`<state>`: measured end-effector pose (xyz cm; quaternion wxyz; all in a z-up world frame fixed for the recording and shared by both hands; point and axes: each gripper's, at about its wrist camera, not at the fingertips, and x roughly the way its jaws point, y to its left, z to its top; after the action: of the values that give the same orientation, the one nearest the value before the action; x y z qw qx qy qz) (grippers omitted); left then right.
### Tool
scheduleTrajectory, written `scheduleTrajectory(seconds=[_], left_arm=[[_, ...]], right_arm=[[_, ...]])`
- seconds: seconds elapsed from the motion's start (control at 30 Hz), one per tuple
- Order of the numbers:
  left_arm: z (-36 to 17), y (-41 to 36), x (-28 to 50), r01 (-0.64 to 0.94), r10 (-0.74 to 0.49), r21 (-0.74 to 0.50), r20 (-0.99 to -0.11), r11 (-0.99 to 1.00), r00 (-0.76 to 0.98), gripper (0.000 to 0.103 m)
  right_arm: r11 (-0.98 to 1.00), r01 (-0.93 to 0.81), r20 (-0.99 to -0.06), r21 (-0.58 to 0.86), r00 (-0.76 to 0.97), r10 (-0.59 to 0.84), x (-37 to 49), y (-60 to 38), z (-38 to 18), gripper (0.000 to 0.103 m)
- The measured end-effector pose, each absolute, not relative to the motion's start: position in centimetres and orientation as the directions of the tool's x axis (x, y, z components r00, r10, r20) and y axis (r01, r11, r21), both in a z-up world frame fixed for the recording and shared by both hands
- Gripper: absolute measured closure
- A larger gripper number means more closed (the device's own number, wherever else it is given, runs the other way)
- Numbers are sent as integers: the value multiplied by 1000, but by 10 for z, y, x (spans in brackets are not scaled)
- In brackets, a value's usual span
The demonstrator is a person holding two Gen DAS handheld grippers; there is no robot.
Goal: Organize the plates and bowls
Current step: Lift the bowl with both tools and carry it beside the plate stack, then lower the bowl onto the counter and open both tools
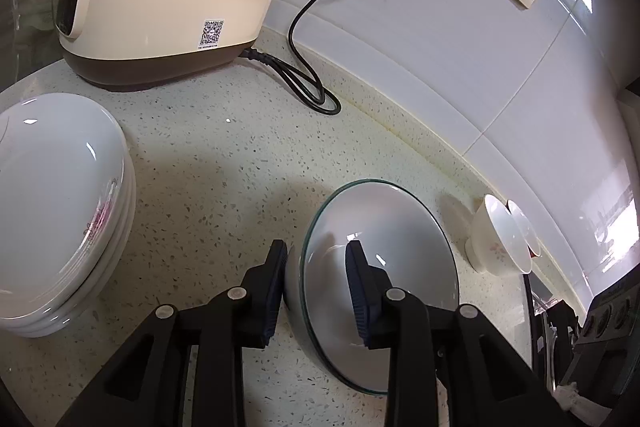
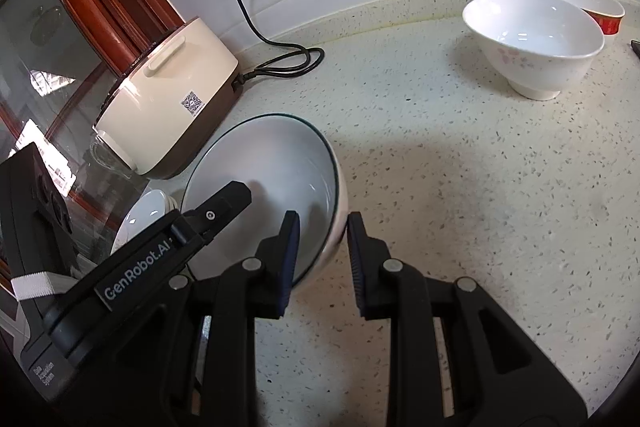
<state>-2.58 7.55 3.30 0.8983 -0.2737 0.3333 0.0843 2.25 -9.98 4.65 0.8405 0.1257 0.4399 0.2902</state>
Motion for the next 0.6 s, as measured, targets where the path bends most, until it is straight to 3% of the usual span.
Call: scheduleTrajectory(seconds=[0.13,0.3,0.37,0.47,0.5,0.6], left_arm=[[35,75,-28,-350,-9,-431,-641,832,768,70],[34,78,-27,-346,-19,-440,-640,829,768,56],[34,79,-28,-344,-20,-447,-633,826,774,53],[44,79,-36,-363,48,-426,-591,829,805,32],[47,78,-39,-371,72,-418,-578,829,813,24],[50,76,-41,-359,75,-414,-562,836,823,22]], right_arm=[[794,-397,-666,460,437,604,21,-94,46,75],[785,-403,-655,470,438,616,20,-93,48,71],[792,-397,-644,464,463,609,19,-96,51,59],[810,-357,-628,465,513,586,20,-108,55,43],[811,-342,-624,474,520,584,21,-112,55,42],[806,-320,-626,498,509,590,24,-117,53,42]])
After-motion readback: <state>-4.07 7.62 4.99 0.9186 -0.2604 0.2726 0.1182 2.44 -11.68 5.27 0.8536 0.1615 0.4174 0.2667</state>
